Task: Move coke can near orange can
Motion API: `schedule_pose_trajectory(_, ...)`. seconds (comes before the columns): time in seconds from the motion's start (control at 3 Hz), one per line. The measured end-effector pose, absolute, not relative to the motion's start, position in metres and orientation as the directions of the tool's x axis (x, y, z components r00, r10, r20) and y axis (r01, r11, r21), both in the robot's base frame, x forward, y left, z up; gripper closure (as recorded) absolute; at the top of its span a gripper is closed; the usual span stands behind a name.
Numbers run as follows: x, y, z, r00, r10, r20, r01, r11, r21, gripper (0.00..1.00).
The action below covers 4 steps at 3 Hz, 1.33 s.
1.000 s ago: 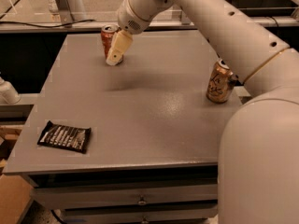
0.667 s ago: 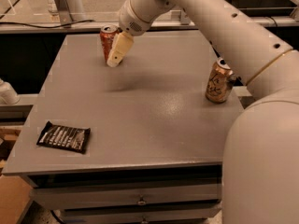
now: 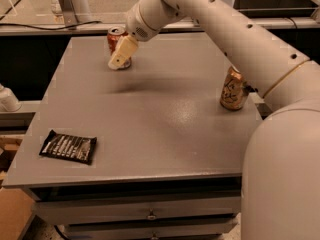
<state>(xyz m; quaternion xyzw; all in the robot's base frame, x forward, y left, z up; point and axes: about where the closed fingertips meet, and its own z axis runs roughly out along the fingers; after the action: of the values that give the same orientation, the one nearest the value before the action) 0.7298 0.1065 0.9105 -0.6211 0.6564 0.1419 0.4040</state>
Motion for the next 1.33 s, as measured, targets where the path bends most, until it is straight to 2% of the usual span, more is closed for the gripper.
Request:
schedule_pose_trajectory(0.67, 0.755, 0.107, 0.902, 0.020, -0.654, -0.756, -0.918, 0.288, -0.274, 0.00)
schedule_pose_trajectory(1.0, 0.758, 0.106, 0.895, -0.004, -0.644, -0.765, -0.917, 0.307, -0.254, 0.17)
schedule_pose_trajectory(1.33, 0.759, 0.104, 0.892, -0.019, -0.635, -0.773, -0.915, 0.322, -0.242, 0.40)
